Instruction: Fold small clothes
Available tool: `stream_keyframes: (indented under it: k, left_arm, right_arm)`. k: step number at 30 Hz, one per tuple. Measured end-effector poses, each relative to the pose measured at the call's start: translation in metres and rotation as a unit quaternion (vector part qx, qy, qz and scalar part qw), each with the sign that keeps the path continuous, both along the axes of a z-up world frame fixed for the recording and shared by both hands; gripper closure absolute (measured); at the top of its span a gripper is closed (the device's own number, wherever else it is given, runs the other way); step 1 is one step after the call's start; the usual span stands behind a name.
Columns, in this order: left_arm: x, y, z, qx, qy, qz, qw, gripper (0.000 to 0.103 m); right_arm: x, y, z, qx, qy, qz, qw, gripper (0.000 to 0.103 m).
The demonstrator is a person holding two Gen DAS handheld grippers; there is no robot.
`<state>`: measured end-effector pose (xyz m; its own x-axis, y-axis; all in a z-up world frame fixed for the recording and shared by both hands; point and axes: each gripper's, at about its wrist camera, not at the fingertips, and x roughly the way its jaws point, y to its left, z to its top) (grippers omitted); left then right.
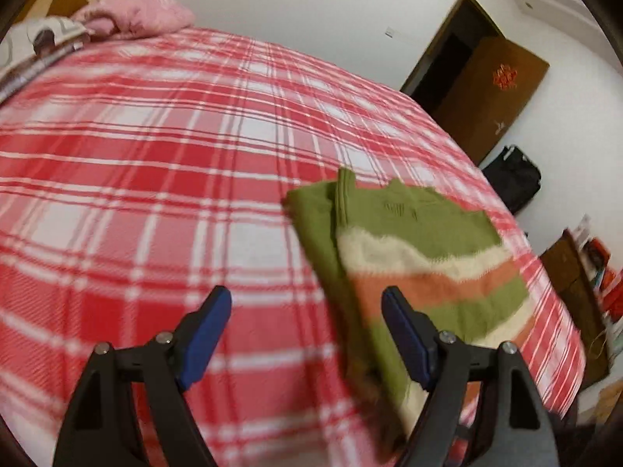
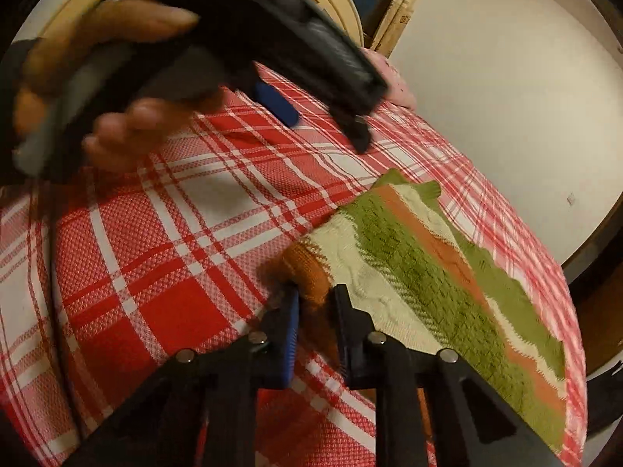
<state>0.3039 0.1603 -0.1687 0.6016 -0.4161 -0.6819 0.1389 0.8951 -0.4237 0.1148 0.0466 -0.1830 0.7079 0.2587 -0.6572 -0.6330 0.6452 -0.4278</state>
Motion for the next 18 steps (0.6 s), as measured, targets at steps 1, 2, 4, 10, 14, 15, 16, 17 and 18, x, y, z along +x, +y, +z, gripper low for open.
stream_keyframes:
  k: [1,2,4,10,14,15,16,17,18]
  left_arm:
    - [0.008,-0.003,-0.002,-0.011,0.005,-0.008,0.9999,0.021]
    - [0.015,-0.006,-0.004,-0.017,0.010,-0.011,0.9997,0.021]
    - [0.028,-0.013,-0.006,-0.021,0.012,-0.015,0.9996,0.023]
    - [0.055,-0.033,-0.014,-0.028,0.030,-0.035,0.9986,0.033]
    - [0.068,-0.031,-0.025,-0.046,0.050,-0.030,0.9972,0.046]
    - [0.070,-0.027,-0.026,-0.059,0.054,-0.028,0.9964,0.054]
    - [0.072,-0.024,-0.027,-0.066,0.059,-0.025,0.9958,0.064]
    - [0.073,-0.021,-0.029,-0.073,0.064,-0.024,0.9950,0.068]
    - [0.074,-0.018,-0.031,-0.084,0.068,-0.025,0.9938,0.075]
  right_arm:
    - [0.001,-0.001,0.000,0.002,0.001,-0.002,1.000,0.086]
    - [0.001,-0.001,-0.001,0.003,0.001,-0.003,1.000,0.086]
    - [0.001,-0.001,-0.002,0.004,0.000,-0.003,1.000,0.086]
    - [0.004,-0.002,-0.003,0.006,0.006,-0.005,1.000,0.086]
    - [0.007,-0.002,-0.004,0.007,0.006,-0.005,1.000,0.086]
    - [0.007,-0.002,-0.005,0.006,0.004,-0.005,1.000,0.086]
    - [0.006,-0.002,-0.005,0.005,0.002,-0.005,1.000,0.086]
    - [0.006,-0.002,-0.005,0.003,0.001,-0.005,1.000,0.086]
    - [0.006,-0.002,-0.005,0.003,0.001,-0.005,1.000,0.086]
